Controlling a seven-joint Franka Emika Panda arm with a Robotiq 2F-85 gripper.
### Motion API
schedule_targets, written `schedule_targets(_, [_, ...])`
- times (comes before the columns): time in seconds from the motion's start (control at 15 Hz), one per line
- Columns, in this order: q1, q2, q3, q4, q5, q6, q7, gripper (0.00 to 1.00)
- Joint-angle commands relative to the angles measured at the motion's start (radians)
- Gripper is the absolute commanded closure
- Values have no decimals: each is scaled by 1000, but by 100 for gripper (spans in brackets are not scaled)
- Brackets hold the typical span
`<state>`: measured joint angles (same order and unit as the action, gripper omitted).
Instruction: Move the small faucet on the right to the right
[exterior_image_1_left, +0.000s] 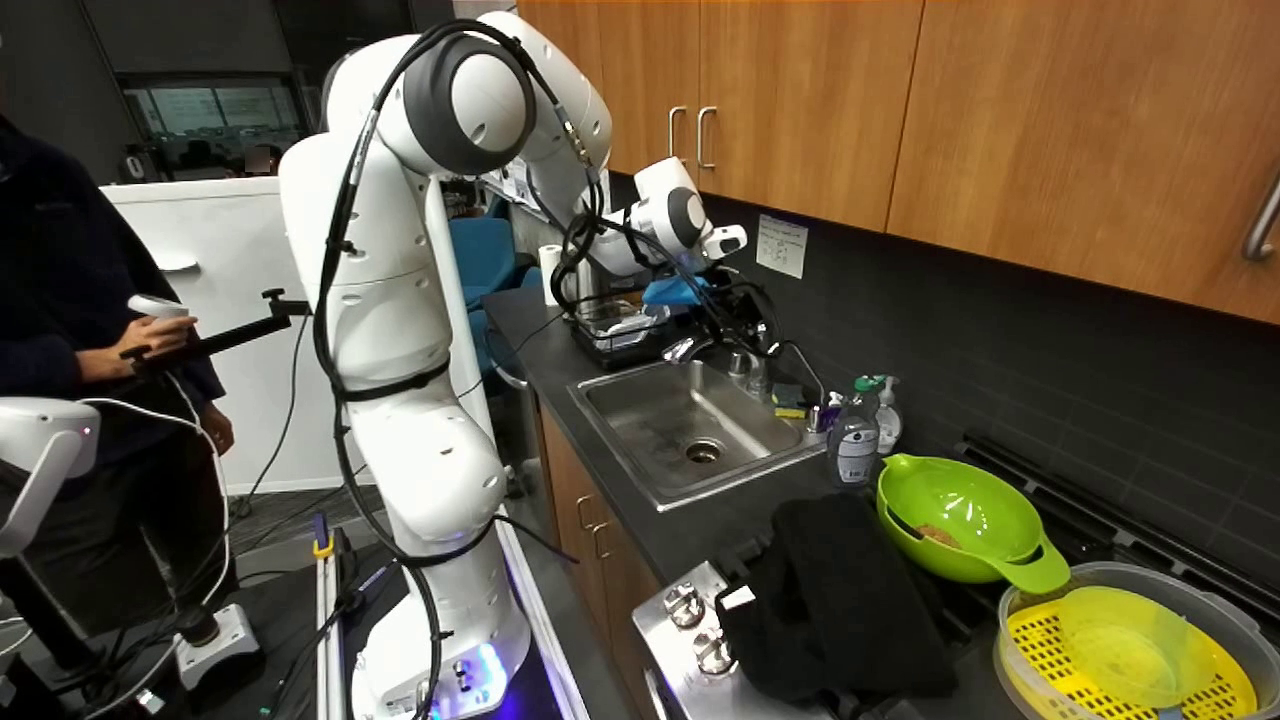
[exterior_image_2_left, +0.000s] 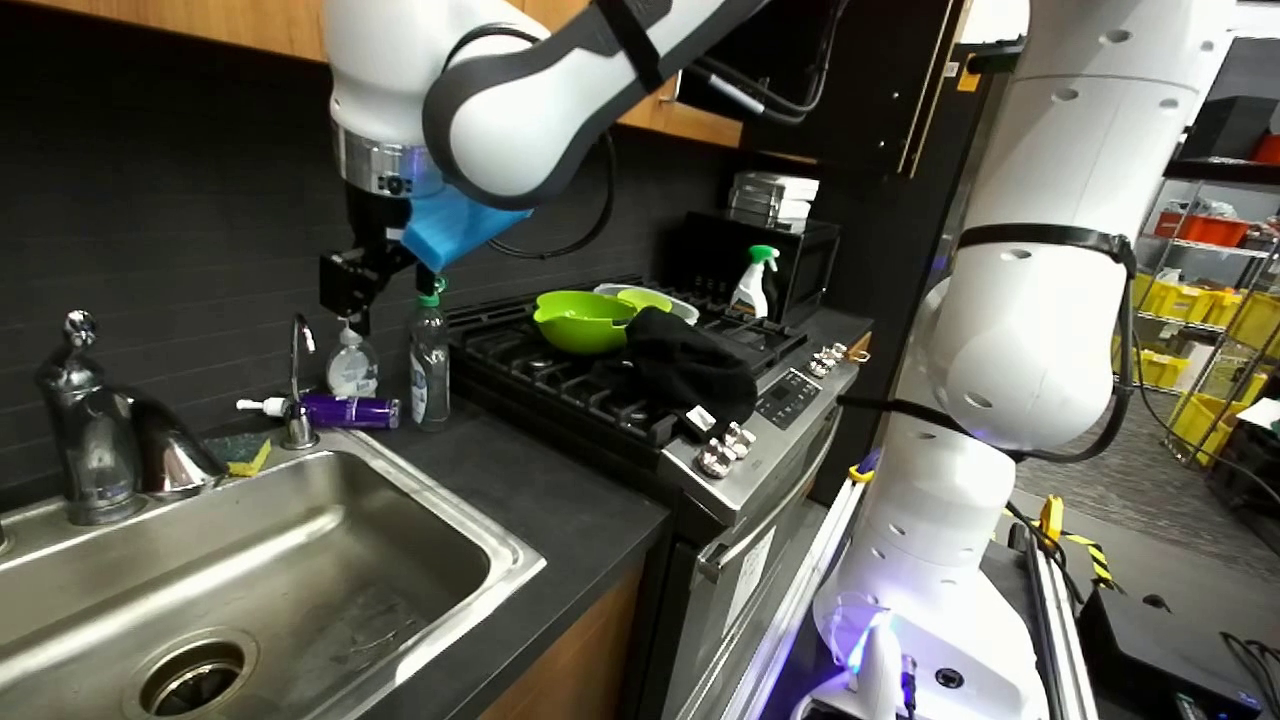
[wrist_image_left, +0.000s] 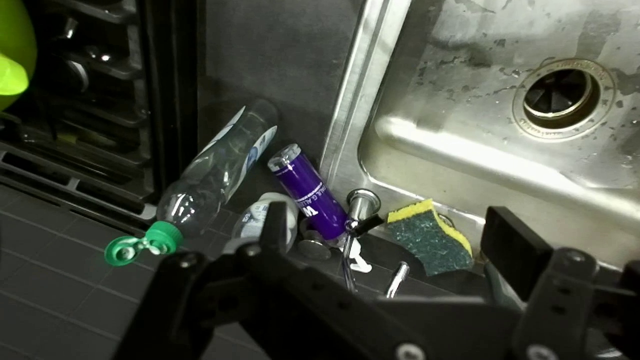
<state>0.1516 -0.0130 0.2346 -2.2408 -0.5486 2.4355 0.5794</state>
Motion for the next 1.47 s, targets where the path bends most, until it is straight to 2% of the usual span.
schedule_targets(0.0, [16,8,-9,-6,-74,37,85,0])
schedule_targets(0.67, [66,187,-41,99,-84,171,145,0])
schedule_targets(1.07, [124,323,-115,199,-63,252,112,0])
schedule_targets(1.13, [96,351,-95,217,-82,259,114,0])
schedule_targets(1.27, [94,387,-109,247,-85,268,102,0])
schedule_targets(1.33, [137,402,-163,263,-60,275,80,0])
schedule_targets(1.4, [142,420,-179,282,-58,277,73,0])
